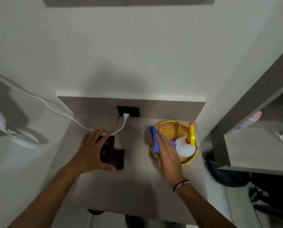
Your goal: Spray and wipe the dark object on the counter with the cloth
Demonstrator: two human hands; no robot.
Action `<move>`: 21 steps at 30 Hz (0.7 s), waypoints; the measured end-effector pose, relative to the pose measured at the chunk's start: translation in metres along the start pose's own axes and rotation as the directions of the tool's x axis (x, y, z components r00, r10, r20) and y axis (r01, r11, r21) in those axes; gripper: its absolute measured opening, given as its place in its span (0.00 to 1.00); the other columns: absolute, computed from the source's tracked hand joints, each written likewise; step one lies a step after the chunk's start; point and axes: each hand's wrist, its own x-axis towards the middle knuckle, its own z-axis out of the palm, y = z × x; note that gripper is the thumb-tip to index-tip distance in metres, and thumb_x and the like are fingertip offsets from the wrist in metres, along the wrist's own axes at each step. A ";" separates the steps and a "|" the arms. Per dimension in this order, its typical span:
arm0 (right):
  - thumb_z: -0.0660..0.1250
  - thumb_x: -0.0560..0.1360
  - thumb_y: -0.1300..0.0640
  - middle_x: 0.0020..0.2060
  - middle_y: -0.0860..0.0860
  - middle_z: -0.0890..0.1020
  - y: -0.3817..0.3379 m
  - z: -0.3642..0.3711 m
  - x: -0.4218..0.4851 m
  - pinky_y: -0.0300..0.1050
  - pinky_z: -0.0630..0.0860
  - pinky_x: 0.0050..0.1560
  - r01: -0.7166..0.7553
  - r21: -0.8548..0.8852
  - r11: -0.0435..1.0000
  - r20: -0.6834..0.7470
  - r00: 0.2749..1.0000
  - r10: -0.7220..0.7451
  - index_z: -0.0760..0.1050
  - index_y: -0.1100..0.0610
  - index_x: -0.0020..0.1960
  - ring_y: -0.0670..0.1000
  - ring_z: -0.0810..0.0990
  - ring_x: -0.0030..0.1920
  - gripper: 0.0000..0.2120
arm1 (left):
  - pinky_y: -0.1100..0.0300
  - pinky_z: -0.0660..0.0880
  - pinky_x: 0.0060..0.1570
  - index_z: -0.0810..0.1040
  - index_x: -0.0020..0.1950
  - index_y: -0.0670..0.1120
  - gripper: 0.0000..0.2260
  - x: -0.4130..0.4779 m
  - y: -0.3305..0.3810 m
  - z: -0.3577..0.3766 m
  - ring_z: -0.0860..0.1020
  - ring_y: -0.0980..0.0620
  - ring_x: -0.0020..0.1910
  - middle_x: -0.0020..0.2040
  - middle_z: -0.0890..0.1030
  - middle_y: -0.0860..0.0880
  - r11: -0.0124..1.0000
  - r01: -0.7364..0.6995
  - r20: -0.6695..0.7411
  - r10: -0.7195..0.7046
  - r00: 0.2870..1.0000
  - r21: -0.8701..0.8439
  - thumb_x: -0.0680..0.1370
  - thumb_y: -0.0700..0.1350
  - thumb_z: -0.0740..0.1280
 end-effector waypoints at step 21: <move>0.57 0.85 0.53 0.82 0.67 0.52 0.013 0.038 0.074 0.58 0.52 0.84 0.108 -0.456 0.883 0.552 0.813 0.186 0.46 0.68 0.82 0.65 0.50 0.83 0.34 | 0.41 0.46 0.83 0.57 0.87 0.49 0.43 -0.017 0.021 -0.013 0.48 0.44 0.87 0.87 0.54 0.45 0.993 0.114 -0.268 -0.108 0.957 0.007 0.79 0.75 0.48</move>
